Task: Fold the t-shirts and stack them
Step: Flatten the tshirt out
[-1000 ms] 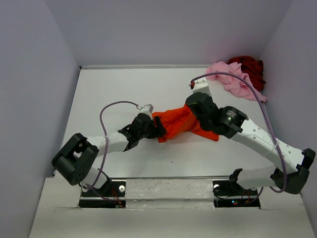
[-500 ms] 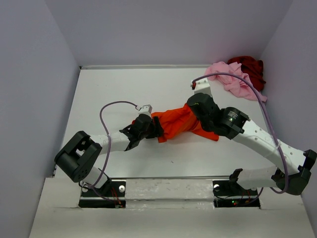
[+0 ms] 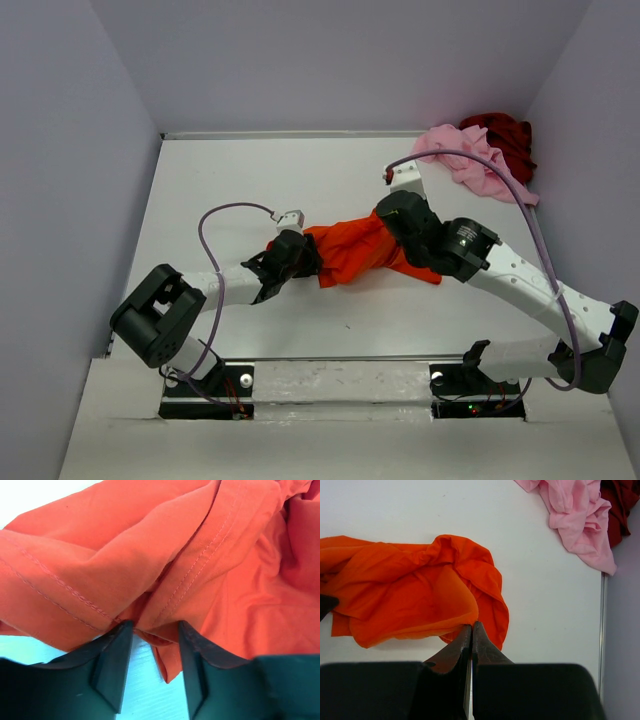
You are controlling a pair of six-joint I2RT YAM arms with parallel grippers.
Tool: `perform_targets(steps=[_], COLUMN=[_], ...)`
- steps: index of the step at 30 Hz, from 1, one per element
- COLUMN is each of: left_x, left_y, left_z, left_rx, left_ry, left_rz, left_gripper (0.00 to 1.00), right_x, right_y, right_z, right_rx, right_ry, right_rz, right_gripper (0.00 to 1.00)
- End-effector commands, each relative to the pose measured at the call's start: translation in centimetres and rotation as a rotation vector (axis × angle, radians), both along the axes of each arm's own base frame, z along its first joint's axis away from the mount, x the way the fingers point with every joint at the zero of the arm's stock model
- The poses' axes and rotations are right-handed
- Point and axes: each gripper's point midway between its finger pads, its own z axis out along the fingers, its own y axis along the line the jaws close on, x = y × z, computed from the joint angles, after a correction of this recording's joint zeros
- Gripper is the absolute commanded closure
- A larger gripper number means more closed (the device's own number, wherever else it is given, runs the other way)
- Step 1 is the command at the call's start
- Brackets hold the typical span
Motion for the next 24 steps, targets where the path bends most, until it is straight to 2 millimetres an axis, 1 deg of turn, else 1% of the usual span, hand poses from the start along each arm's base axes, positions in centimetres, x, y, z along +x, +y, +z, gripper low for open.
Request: perform_targets(steps=[1,2,3,5,6,7,10,11,14,15,16,18,23,24], left_x=[1.4,1.4,1.5,1.6,1.5,1.5,1.4,1.4,1.4,1.3,1.3,1.3,1.5,1.6], left_y=[-0.2,-0.3,-0.4,-0.6,-0.7,-0.7,-0.9,-0.9,-1.2,-1.4,-1.4,-1.5,-1.5,-1.6], left_z=[2.2,2.3,2.4,2.3,2.1,2.1,1.6,1.6,1.3,1.0,1.1,0.9,1.1,1.9], left_rx=[-0.021,-0.023,-0.025,-0.023,-0.025,-0.025,-0.029,-0.033,-0.035,-0.036,-0.038,-0.036,-0.033,-0.049], left_ry=[-0.074,-0.076,-0.079,-0.076,-0.072,-0.072,-0.065,-0.064,-0.06,-0.055,-0.057,-0.056,-0.067,-0.083], left_rz=[0.025,0.025,0.02,0.014,0.006,0.006,0.0,-0.004,-0.015,-0.023,-0.023,-0.031,-0.034,-0.033], left_gripper=[0.49,0.52,0.57,0.61,0.67,0.67,0.74,0.79,0.86,0.93,0.93,1.0,1.0,1.0], right_x=[0.0,0.0,0.0,0.0,0.0,0.0,0.0,0.0,0.0,-0.1,0.0,-0.1,-0.3,-0.3], right_y=[-0.1,-0.1,-0.1,-0.1,-0.1,-0.1,-0.1,-0.1,-0.1,-0.2,-0.2,-0.3,-0.7,-0.7], right_z=[0.4,0.3,0.3,0.3,0.4,0.4,0.5,0.4,0.4,0.2,0.1,0.1,0.0,-0.1], right_rx=[0.04,0.036,0.038,0.038,0.044,0.044,0.044,0.042,0.042,0.036,0.035,0.035,0.033,0.03], right_ry=[-0.017,-0.014,-0.014,-0.014,-0.017,-0.017,-0.018,-0.016,-0.017,-0.016,-0.015,-0.015,-0.017,-0.016], right_rz=[-0.011,-0.011,-0.01,-0.01,-0.009,-0.009,-0.006,-0.006,-0.005,-0.009,-0.009,-0.009,-0.013,-0.012], right_gripper=[1.0,1.0,1.0,1.0,1.0,1.0,1.0,1.0,1.0,1.0,1.0,1.0,1.0,1.0])
